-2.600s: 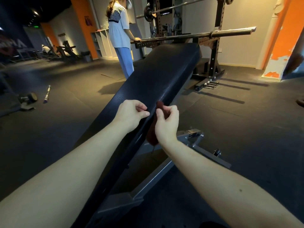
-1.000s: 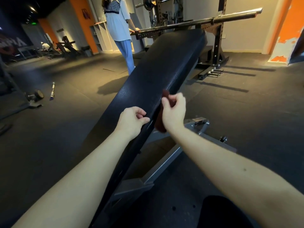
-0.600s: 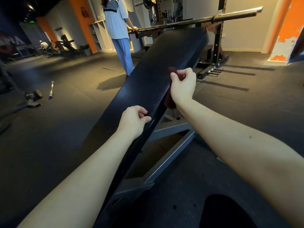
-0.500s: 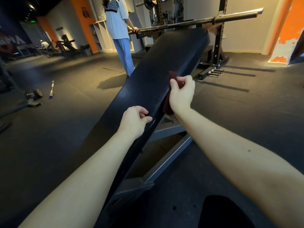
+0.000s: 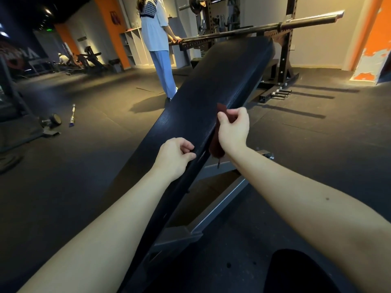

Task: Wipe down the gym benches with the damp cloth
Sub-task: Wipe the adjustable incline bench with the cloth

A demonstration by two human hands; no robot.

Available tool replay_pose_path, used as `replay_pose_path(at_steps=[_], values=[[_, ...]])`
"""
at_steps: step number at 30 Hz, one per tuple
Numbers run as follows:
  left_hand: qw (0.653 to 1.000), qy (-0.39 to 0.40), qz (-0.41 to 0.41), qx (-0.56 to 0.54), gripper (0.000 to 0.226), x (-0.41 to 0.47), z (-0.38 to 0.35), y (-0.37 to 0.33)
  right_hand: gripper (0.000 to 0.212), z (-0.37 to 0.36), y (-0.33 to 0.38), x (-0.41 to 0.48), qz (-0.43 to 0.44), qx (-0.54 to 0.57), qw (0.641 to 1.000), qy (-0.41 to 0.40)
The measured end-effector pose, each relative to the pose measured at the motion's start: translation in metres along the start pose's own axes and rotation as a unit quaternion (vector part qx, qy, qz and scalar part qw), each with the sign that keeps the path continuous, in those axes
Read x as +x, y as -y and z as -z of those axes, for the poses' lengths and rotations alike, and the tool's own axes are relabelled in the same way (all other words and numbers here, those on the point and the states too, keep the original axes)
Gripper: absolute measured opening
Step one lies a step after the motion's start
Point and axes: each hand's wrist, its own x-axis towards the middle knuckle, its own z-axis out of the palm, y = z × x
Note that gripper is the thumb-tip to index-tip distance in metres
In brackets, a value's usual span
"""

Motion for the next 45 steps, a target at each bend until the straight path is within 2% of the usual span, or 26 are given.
replay_pose_path(at_steps=[3, 8, 14, 17, 22, 26, 30, 33, 37, 39, 45], values=[[1.0, 0.018, 0.022, -0.005, 0.013, -0.014, 0.005, 0.015, 0.012, -0.004, -0.006, -0.009, 0.009, -0.002, 1.0, -0.012], [1.0, -0.011, 0.026, 0.002, 0.015, -0.022, -0.001, 0.024, 0.011, -0.009, -0.028, -0.053, -0.006, 0.006, 1.0, 0.003], [1.0, -0.015, 0.017, 0.013, 0.017, -0.02, -0.003, 0.022, 0.015, -0.009, -0.058, -0.121, -0.045, -0.01, 0.995, 0.089], [1.0, -0.017, 0.022, 0.01, 0.016, -0.021, -0.004, 0.022, 0.015, -0.005, -0.054, -0.106, -0.043, -0.011, 0.994, 0.101], [0.999, -0.017, 0.03, -0.009, 0.015, -0.023, -0.005, 0.023, 0.012, -0.002, -0.03, -0.047, -0.022, -0.012, 0.999, 0.019], [0.999, -0.014, 0.034, -0.01, 0.015, -0.022, -0.005, 0.022, 0.015, -0.003, -0.036, -0.062, -0.027, -0.005, 0.999, 0.024], [0.999, -0.02, 0.029, -0.006, 0.016, -0.022, -0.005, 0.022, 0.017, 0.0, -0.055, -0.105, -0.058, -0.002, 0.995, 0.084], [0.999, -0.023, 0.03, 0.0, 0.015, -0.022, -0.006, 0.021, 0.017, 0.005, -0.051, -0.096, -0.059, -0.017, 0.993, 0.098], [0.999, -0.016, 0.032, 0.004, 0.015, -0.021, -0.007, 0.022, 0.014, 0.003, -0.025, -0.044, -0.03, 0.013, 0.999, 0.023], [0.999, -0.013, 0.034, 0.006, 0.015, -0.021, -0.007, 0.021, 0.014, 0.002, -0.019, -0.037, -0.033, 0.015, 0.999, 0.011], [0.999, -0.017, 0.031, 0.003, 0.016, -0.021, -0.007, 0.022, 0.017, 0.002, -0.052, -0.105, -0.056, 0.014, 0.995, 0.087]])
